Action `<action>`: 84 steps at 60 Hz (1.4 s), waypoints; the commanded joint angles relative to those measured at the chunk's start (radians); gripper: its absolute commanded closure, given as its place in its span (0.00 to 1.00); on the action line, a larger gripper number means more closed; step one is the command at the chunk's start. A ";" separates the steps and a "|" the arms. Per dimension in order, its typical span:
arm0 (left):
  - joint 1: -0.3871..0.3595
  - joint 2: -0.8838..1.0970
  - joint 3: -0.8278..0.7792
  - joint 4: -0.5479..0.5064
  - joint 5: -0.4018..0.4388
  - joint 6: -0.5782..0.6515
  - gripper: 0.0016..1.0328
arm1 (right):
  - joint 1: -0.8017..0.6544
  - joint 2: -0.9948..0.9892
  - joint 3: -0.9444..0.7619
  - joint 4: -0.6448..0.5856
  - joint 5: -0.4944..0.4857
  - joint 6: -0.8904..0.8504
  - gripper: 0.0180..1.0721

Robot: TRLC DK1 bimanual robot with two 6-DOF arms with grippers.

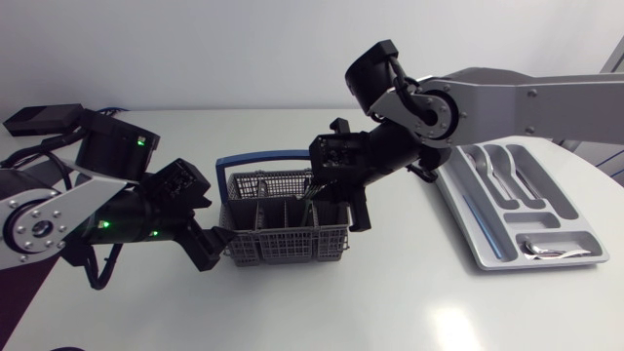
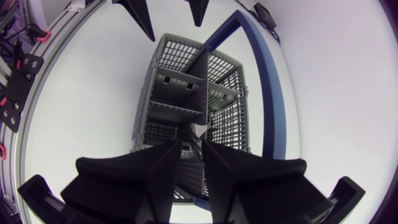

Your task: Sort the cutlery from the basket into the organizer compartments.

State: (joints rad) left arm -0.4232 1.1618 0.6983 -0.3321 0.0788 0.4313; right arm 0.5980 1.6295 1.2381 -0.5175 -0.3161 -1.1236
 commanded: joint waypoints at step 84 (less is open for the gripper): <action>-0.209 -0.102 0.079 0.084 0.009 0.092 0.06 | 0.140 -0.508 0.029 -0.480 0.037 0.148 0.95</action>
State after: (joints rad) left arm -0.6106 1.0786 0.7605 -0.2432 0.0784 0.4675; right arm 0.7189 1.1542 1.2896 -0.9733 -0.2840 -1.0012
